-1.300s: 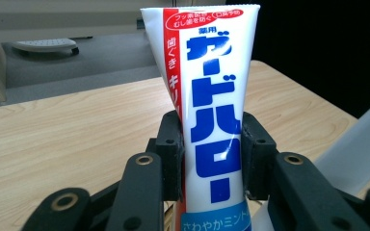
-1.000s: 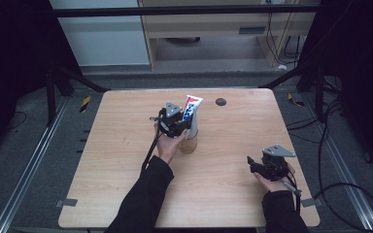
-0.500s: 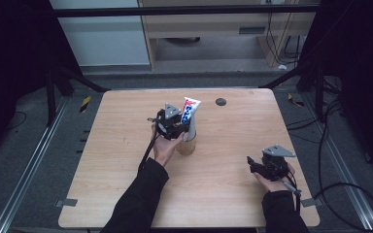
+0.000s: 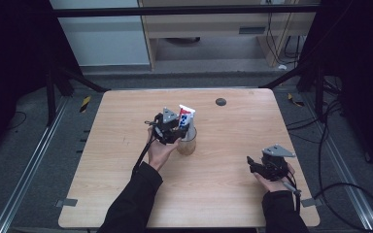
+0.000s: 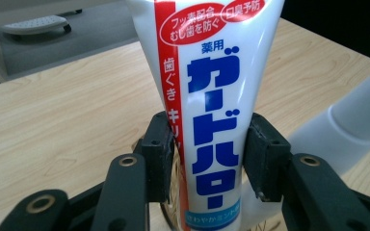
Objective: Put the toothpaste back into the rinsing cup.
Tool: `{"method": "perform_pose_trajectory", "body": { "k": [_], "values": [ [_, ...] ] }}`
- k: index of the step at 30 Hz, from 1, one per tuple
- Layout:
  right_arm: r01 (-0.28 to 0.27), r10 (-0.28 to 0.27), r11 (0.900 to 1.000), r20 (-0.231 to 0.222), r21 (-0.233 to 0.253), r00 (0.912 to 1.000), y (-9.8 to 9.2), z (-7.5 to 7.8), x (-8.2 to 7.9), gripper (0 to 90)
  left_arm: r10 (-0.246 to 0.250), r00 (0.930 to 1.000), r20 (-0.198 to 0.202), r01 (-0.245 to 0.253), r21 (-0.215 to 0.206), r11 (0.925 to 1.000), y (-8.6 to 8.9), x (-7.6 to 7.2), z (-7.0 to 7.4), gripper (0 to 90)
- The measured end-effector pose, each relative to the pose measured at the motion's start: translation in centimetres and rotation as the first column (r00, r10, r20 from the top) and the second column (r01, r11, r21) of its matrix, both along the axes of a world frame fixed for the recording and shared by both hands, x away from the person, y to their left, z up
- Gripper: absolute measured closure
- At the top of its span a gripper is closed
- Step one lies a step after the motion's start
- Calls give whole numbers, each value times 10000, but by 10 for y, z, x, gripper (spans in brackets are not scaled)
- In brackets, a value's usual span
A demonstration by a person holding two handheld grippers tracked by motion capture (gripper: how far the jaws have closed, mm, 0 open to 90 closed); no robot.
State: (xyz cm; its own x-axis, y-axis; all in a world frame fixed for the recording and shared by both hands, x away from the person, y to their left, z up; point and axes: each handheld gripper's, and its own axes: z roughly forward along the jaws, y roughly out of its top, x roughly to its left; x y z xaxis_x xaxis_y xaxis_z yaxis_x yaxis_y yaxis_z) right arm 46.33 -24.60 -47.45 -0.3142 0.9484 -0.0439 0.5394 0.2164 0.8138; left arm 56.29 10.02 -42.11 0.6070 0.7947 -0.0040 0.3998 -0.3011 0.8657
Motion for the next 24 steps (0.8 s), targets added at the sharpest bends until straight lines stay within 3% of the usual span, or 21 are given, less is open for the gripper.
{"method": "perform_pose_trajectory", "body": {
  "k": [6, 9, 12, 15, 24],
  "values": [
    [28, -28, 10000, -9, -4, 10000, 0, 0, 0, 351, -182, 9998, 72, 177, 634, 9978, 1, -9, -4, 562],
    [8, -8, 10000, -13, 2, 10000, 0, 0, -1, 352, -115, 9999, 115, 107, 712, 9974, 2, -12, -2, 554],
    [27, -27, 10000, 5, 5, 10000, 0, 0, 0, 352, -45, 9998, 208, 35, 497, 9988, 7, -14, 3, 442],
    [29, -29, 10000, -15, -9, 10000, 0, 0, 0, 352, -93, 9995, 293, 84, 318, 9995, 14, -16, 9, 488],
    [78, -78, 10000, -45, 11, 10000, -2, -1, -1, 352, -207, 9990, 404, 196, 277, 9994, 38, -41, 15, 432]
  ]
}}
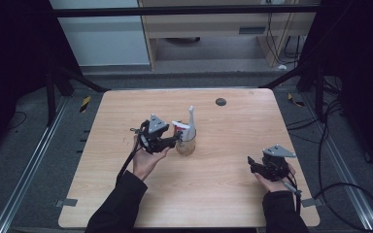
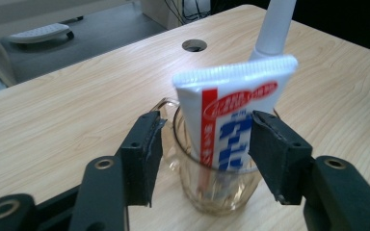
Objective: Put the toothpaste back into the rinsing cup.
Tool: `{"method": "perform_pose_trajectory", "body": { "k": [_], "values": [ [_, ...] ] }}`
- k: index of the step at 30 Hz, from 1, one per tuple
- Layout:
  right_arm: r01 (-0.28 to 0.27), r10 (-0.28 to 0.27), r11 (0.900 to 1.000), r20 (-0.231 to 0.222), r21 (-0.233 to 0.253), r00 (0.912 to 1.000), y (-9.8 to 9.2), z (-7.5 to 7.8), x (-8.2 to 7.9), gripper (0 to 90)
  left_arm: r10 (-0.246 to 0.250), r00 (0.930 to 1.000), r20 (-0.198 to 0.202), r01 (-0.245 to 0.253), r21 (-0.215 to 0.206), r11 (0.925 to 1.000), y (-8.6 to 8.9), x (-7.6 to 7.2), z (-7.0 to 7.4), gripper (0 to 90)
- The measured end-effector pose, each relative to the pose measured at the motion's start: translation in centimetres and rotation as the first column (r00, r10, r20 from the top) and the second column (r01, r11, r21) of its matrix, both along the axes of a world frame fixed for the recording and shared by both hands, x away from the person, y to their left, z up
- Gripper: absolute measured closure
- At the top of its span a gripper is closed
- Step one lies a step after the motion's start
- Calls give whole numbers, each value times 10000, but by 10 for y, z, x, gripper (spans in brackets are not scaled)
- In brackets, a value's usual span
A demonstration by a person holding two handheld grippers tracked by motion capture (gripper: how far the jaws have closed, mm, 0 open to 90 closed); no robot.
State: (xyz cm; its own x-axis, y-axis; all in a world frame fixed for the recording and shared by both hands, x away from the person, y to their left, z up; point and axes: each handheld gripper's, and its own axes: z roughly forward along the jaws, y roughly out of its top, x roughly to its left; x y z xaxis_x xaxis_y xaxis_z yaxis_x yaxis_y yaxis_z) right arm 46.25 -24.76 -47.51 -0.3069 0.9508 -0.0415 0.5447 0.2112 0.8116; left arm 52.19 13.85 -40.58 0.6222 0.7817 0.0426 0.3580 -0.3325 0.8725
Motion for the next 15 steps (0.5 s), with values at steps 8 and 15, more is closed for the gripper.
{"method": "perform_pose_trajectory", "body": {
  "k": [8, 15],
  "values": [
    [13, -13, 10000, 12, 53, 10000, -1, -1, -1, 326, 352, 9990, -283, -347, 185, 9992, 44, -26, -13, 387],
    [14, -15, 9998, 30, 181, 10000, -2, -1, -2, 275, 893, 9929, -780, -847, 598, 9946, 78, -40, -37, 361]
  ]
}}
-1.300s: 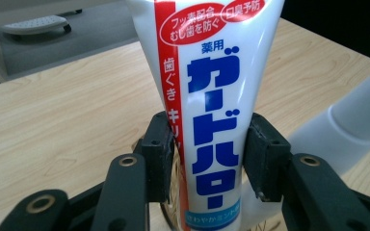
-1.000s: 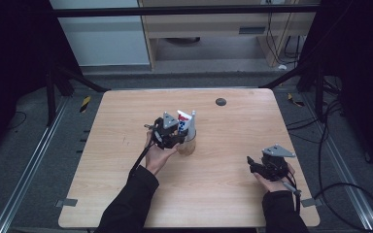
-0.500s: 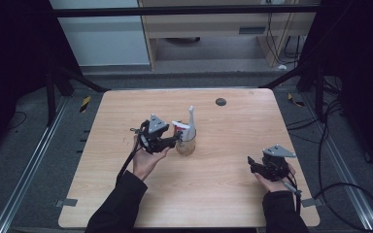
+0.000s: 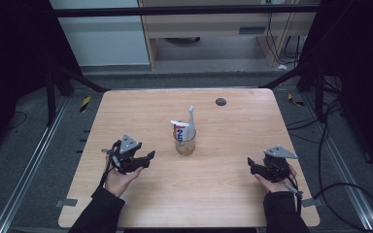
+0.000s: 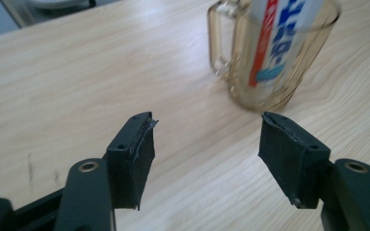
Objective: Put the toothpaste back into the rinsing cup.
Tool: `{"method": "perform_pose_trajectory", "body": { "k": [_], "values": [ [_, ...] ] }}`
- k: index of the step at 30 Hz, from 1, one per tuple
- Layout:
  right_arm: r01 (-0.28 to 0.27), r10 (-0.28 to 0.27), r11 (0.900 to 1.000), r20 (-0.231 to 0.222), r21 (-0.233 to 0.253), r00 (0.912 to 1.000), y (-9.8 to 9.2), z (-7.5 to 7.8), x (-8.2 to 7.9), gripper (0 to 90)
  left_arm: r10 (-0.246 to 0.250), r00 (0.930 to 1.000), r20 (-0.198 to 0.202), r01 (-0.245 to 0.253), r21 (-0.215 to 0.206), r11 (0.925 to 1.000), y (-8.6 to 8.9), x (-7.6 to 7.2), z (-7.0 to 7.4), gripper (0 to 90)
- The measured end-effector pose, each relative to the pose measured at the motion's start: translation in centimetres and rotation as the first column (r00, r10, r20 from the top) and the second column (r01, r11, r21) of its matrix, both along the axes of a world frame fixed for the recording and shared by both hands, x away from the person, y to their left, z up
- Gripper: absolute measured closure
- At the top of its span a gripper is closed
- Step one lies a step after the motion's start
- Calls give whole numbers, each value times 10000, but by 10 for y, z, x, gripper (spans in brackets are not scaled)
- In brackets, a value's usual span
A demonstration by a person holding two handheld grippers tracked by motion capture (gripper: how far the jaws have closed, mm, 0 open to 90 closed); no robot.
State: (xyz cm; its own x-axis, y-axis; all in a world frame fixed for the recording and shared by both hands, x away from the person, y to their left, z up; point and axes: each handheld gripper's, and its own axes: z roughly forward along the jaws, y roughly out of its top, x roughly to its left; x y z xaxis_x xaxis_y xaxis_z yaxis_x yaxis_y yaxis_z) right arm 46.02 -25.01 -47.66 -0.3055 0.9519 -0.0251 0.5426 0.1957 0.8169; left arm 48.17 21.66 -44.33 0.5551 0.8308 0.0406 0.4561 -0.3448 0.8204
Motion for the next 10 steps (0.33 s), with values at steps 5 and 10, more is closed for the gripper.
{"method": "perform_pose_trajectory", "body": {
  "k": [5, 10],
  "values": [
    [-35, 35, 10000, -56, 30, 10000, -1, -1, 0, 249, 396, 9979, -506, -398, -26, 9992, 22, -5, -16, 341],
    [25, -25, 10000, -31, 52, 10000, -2, -1, -1, 231, 1157, 9905, -748, -1132, 374, 9929, 45, -4, -29, 318]
  ]
}}
